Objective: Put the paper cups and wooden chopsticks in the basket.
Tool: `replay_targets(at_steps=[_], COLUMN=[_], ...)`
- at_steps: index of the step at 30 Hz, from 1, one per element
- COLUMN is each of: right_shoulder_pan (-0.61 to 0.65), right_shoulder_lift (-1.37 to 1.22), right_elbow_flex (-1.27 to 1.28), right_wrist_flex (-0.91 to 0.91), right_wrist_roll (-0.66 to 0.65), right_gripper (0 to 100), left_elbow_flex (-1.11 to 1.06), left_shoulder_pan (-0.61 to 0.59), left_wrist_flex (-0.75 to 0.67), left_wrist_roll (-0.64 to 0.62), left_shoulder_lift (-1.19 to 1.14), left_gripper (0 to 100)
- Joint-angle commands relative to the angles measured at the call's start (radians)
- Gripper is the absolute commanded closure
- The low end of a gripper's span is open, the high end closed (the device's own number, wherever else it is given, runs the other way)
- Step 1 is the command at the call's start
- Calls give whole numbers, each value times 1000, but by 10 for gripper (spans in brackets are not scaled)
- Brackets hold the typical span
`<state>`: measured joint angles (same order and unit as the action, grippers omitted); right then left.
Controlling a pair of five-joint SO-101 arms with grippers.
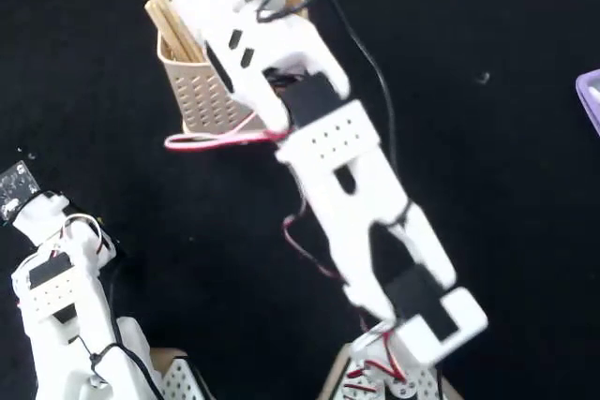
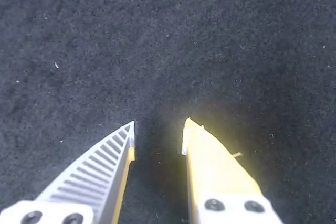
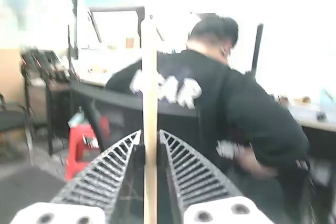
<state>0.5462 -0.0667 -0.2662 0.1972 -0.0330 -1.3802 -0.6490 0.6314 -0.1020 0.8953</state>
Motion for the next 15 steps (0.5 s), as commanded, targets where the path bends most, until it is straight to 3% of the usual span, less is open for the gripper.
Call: replay_targets(at_steps=[1, 4, 9, 15], right_shoulder_pan=[-29, -23, -17, -21], right_shoulder_lift=[-27, -27, -27, 27], right_elbow_flex=[-61, -81, -193, -530], right_wrist_flex=[58, 241, 508, 859], right_wrist_roll=[9, 9, 15, 12], right_gripper=[986, 943, 718, 807], left_elbow_flex=[45, 45, 44, 42], left_shoulder_pan=[15, 15, 15, 13], left_wrist_flex=[3, 3, 2, 0], left_wrist_roll=[2, 2, 2, 2], left_shoulder_lift=[18, 18, 18, 18], left_gripper=[848, 848, 848, 848])
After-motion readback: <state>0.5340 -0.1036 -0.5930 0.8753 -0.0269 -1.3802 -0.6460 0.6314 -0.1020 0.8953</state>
